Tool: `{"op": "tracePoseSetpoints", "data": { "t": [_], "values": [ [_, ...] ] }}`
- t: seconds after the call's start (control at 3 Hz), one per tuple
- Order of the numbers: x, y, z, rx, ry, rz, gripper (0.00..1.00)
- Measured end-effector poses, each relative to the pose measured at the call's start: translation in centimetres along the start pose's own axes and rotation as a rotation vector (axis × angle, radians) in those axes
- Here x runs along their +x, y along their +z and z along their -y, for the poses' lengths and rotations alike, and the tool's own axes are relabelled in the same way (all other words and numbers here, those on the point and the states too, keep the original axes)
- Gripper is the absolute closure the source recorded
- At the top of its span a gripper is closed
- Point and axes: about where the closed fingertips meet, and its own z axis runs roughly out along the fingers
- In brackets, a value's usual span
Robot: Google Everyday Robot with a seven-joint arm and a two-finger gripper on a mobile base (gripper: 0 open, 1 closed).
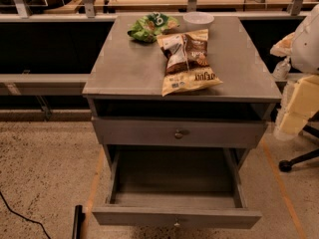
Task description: Close middle drawer
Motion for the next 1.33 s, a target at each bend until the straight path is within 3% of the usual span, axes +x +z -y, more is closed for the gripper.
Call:
{"op": "tracePoseSetpoints", "data": {
  "t": [0.33,0.67,1.0,1.33],
  "values": [
    [0.0,0.1,0.0,0.000,0.001,0.001,0.00],
    [0.1,3.8,-0.6,-0.021,0.036,0.030,0.00],
    [0.3,11.0,-2.4,-0.097,0.040,0.096,0.00],
    [0.2,18.6,-3.9,-0.139,0.006,0.177,0.00]
  ]
}}
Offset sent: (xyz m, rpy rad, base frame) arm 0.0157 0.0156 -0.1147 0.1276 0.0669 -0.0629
